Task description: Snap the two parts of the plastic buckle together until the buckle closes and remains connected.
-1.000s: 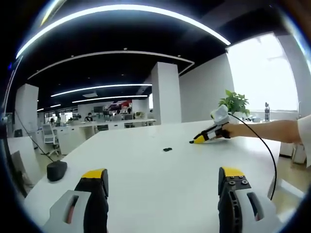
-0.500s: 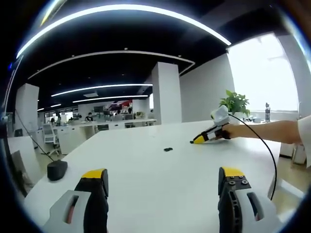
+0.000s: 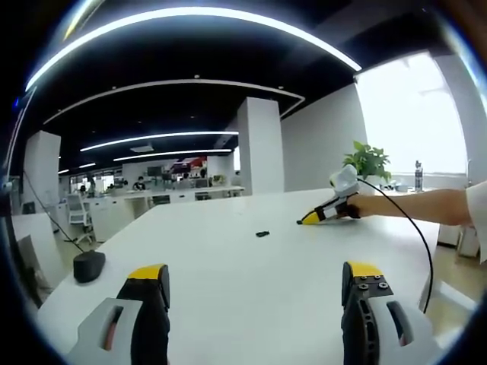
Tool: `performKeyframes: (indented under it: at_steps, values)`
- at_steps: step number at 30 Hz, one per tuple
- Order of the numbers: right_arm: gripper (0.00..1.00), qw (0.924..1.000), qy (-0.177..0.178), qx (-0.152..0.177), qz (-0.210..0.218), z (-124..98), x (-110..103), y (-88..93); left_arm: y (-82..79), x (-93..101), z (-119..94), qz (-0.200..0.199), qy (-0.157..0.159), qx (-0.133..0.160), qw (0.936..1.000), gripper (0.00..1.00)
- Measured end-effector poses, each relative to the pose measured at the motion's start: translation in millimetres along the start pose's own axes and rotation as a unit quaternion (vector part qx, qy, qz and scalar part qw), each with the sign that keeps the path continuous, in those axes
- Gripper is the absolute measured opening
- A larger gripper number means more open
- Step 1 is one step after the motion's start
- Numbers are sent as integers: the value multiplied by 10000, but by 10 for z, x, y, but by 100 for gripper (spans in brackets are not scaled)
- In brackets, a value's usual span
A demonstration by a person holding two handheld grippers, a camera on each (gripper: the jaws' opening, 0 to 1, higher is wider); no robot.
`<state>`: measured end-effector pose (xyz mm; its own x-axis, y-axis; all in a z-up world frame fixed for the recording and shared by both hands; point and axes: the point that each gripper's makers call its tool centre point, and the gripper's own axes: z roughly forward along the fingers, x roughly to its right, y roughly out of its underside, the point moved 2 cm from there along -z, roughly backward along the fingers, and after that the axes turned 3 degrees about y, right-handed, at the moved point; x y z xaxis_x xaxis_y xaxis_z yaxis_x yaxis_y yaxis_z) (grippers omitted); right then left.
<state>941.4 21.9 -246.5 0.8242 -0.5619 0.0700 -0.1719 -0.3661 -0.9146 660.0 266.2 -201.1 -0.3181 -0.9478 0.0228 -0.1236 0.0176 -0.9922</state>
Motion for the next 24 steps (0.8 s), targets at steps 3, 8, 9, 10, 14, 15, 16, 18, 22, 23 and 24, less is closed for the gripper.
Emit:
performKeyframes:
  at_steps: [3, 8, 9, 10, 14, 15, 16, 18, 22, 23, 24]
  values:
    - [12, 10000, 19, 6, -14, 3, -1, -5, 20, -2, 7, -9, 4, -32, 10000, 96]
    - [12, 10000, -3, 11, -3, -1, -42, 0, 21, 2, 5, -2, 13, -28, 10000, 96]
    - [12, 10000, 9, 4, -17, -3, -48, -3, 22, 3, 4, 1, 15, -26, 10000, 96]
    - [12, 10000, 14, -2, -30, 6, -20, -8, 24, 2, 5, 1, 18, -29, 10000, 96]
    - [12, 10000, -78, 42, -32, 5, -59, -23, 39, -12, 18, -22, 19, -34, 10000, 96]
    - [12, 9999, -89, 41, -31, 2, -71, -26, 46, -14, 28, -31, 31, -50, 10000, 96]
    - [12, 9999, -92, 50, -39, 3, -76, -33, 49, -13, 33, -27, 41, -62, 10000, 96]
    - [12, 9998, -138, 127, 9, -2, -90, -67, 48, -15, 42, -23, 50, -68, 10000, 96]
    - [12, 9995, -66, 278, 95, -45, -92, -97, 51, -26, 71, -57, 45, -84, 9999, 95]
    - [12, 9994, -30, 306, 165, -55, -80, -94, 55, -24, 76, -53, 49, -102, 9999, 95]
    - [12, 9993, 1, 304, 199, -64, -69, -82, 58, -21, 77, -46, 54, -117, 9999, 95]
